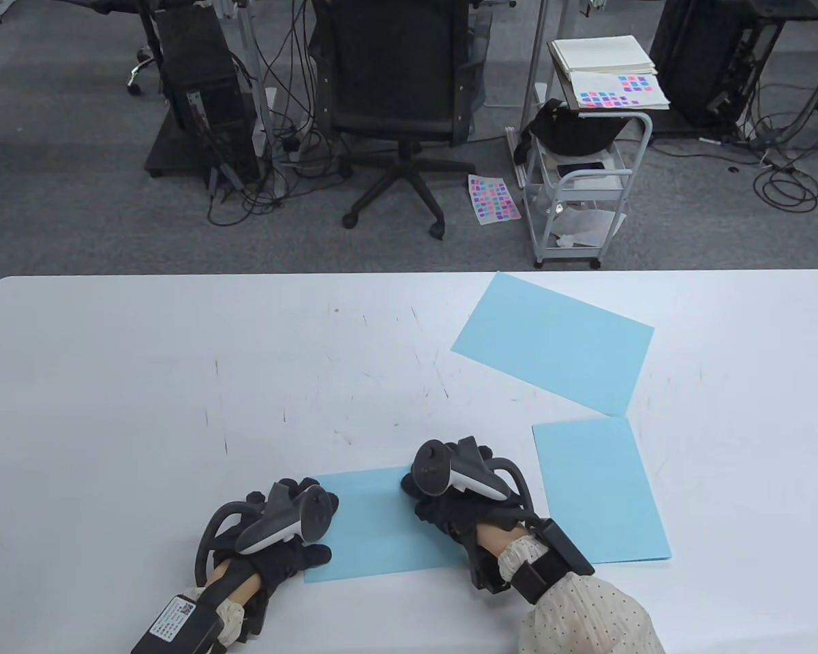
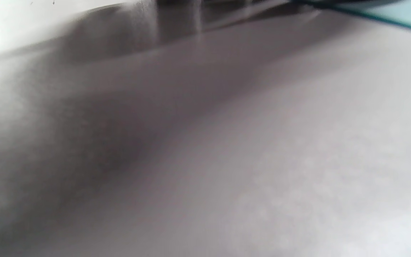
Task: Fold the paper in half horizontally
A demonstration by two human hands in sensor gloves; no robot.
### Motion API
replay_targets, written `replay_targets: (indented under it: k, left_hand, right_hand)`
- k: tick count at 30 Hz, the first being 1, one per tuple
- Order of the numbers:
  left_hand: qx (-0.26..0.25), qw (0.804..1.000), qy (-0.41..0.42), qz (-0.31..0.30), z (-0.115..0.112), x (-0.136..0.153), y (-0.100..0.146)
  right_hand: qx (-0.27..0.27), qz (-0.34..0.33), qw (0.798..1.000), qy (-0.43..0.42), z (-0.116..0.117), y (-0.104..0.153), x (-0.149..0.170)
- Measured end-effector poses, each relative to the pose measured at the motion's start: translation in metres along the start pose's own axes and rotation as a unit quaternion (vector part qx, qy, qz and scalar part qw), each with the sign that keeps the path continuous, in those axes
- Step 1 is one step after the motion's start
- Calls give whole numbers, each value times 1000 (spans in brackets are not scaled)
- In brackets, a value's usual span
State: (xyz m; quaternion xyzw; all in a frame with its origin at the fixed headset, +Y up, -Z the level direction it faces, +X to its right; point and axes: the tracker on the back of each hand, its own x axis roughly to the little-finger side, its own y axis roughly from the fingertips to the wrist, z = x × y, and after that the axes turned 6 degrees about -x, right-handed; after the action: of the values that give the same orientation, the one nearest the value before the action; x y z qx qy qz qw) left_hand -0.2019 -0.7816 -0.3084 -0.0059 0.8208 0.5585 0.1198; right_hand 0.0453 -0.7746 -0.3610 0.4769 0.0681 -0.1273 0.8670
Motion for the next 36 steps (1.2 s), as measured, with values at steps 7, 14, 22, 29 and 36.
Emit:
replay_targets:
  k: [7, 14, 22, 29, 36]
  left_hand:
    - [1, 1000, 0, 0, 0, 0, 0]
    - [1, 1000, 0, 0, 0, 1, 0]
    - [0, 1000, -2, 0, 0, 1, 0]
    - [0, 1000, -2, -1, 0, 1, 0]
    - [1, 1000, -1, 1, 0, 1, 1]
  right_hand:
    - [-5, 26, 999, -21, -2, 3, 22]
    - [-6, 27, 999, -35, 0, 3, 29]
    - [28, -19, 999, -40, -1, 28, 26]
    - [1, -45, 999, -7, 23, 45, 22]
    - [0, -40, 999, -3, 32, 41, 26]
